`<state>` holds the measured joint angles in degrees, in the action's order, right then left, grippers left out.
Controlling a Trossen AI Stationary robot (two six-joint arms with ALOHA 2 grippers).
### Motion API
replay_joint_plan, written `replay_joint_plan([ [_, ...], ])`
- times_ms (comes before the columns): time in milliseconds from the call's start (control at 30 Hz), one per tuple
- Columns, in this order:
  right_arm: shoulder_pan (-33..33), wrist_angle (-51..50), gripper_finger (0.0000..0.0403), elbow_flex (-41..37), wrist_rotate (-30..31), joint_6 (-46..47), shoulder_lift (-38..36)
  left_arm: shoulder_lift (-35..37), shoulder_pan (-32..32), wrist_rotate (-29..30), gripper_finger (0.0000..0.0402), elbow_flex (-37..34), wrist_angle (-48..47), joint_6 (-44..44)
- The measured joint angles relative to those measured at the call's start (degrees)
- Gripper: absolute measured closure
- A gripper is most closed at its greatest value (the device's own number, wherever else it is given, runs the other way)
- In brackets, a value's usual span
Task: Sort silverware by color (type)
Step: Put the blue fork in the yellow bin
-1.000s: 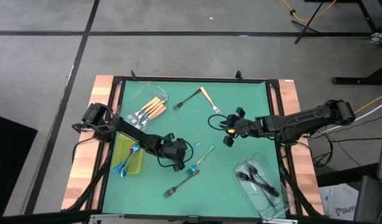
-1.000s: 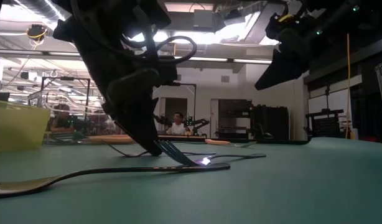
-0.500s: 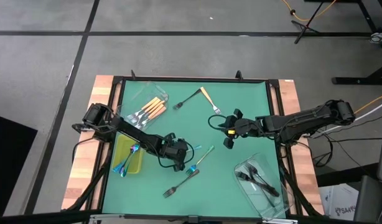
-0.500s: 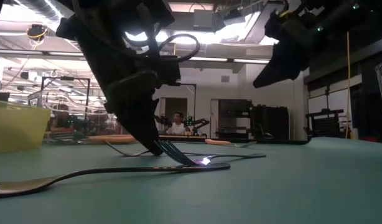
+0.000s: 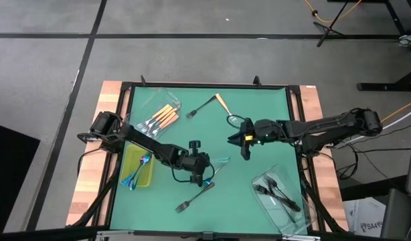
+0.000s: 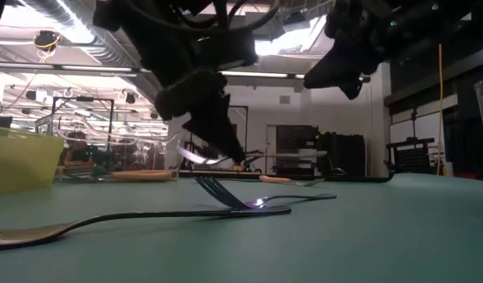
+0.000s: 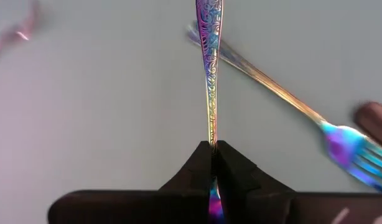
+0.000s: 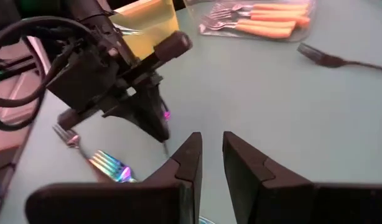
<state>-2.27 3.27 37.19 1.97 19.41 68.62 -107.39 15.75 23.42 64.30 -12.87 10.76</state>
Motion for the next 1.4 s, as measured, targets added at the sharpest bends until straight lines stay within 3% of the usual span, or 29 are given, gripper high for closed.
replay_joint_plan([
  [233, 5.6, 0.1, 0.0346, 0.0, -8.5, 1.3, 0.3, 0.1, -0.2, 4.6, 0.0397, 2.4, 0.1, -11.5],
  [533, 10.9, 0.1, 0.0346, 0.0, -23.2, 5.9, 5.0, 0.1, -1.6, 5.1, 0.0397, 3.4, 0.1, -26.5],
  [733, 11.4, 1.0, 0.0346, 0.0, -24.8, 7.7, 9.2, 0.2, -2.8, 5.1, 0.0397, 3.4, 0.3, -32.8],
  [967, 11.3, 7.5, 0.0346, 0.0, -31.5, 7.8, 13.4, 0.2, -4.2, 5.1, 0.0397, 3.4, 0.6, -38.4],
  [1400, 11.3, 10.0, 0.0346, 0.0, -28.2, 7.8, 14.7, 0.2, -4.9, 5.0, 0.0397, 3.4, 6.9, -47.2],
])
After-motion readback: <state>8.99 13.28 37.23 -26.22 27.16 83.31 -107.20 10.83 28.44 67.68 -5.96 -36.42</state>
